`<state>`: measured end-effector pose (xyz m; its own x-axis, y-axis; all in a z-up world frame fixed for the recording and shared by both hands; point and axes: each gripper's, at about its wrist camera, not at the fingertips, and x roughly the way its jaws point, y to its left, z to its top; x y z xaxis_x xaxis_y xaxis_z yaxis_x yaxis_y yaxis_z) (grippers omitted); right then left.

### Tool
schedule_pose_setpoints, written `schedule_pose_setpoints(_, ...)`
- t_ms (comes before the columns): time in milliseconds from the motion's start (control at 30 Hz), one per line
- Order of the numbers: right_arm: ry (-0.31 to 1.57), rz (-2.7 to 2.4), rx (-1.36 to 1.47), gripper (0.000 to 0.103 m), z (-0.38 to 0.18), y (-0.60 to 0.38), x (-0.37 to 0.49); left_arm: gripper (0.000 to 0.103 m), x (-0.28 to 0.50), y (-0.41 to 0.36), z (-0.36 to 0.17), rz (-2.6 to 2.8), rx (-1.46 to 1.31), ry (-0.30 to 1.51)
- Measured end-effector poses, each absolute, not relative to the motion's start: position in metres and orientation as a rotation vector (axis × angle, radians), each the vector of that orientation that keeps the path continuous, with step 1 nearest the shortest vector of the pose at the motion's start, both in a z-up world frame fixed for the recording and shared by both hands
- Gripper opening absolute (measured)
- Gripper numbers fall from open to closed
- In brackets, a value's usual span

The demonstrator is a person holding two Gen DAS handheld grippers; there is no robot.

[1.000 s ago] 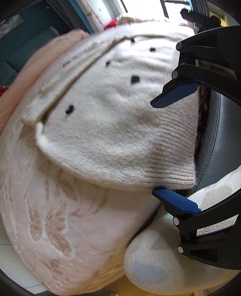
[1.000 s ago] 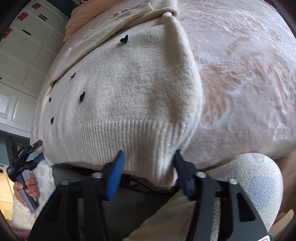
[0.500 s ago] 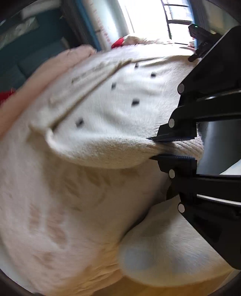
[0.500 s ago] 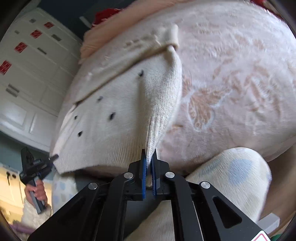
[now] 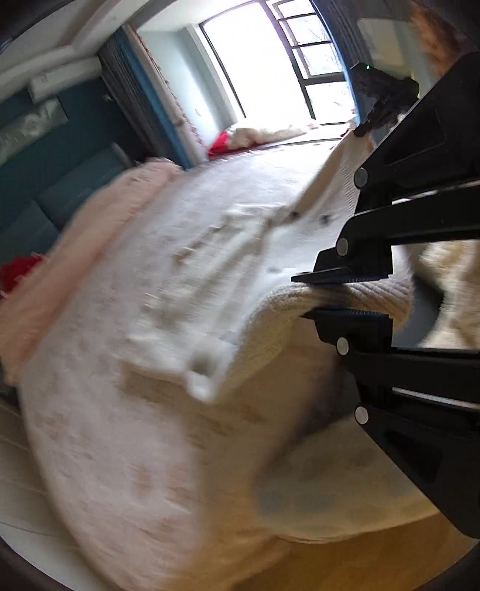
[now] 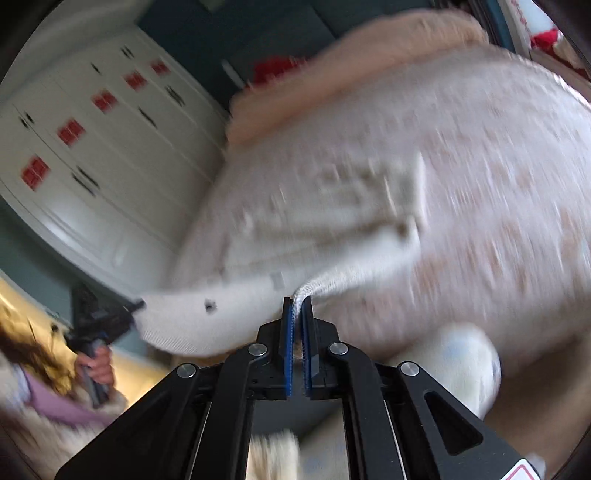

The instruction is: Fold small clothes

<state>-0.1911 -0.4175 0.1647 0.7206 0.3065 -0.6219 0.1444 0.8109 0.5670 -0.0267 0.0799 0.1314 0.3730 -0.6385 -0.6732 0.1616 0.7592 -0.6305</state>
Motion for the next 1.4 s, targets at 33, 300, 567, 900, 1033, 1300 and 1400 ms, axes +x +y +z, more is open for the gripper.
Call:
schedule_pose_setpoints(33, 0.727, 0.079, 0.625, 0.004, 0.167, -0.43, -0.172, 0.01, -0.01, 0.074, 0.136, -0.535, -0.501, 1.045)
schedule_pose_setpoints(300, 0.737, -0.054, 0.769, 0.004, 0.085, -0.512, 0.011, 0.011, 0.165, 0.001, 0.094, -0.382, -0.464, 0.985)
schedule_pose_setpoints(567, 0.869, -0.202, 0.79, 0.007, -0.016, -0.53, 0.106, 0.012, 0.257, -0.038, -0.001, -0.202, -0.418, 1.075)
schedule_pose_setpoints(900, 0.742, -0.221, 0.757, 0.061, 0.017, -0.544, 0.063, 0.057, 0.248, -0.017, -0.002, -0.245, -0.445, 1.011)
schedule_pose_setpoints(1033, 0.812, -0.195, 0.671, 0.063, 0.017, -0.532, 0.061, 0.071, 0.223, 0.0, 0.013, -0.214, -0.43, 0.935)
schedule_pose_setpoints(1300, 0.999, -0.164, 0.498, 0.01, -0.024, -0.499, 0.112, 0.058, 0.248, -0.039, -0.018, -0.192, -0.27, 1.057)
schedule_pose_setpoints(1400, 0.897, -0.169, 0.474, 0.01, 0.008, -0.501, 0.109, 0.012, 0.254, -0.038, -0.021, -0.216, -0.266, 1.103)
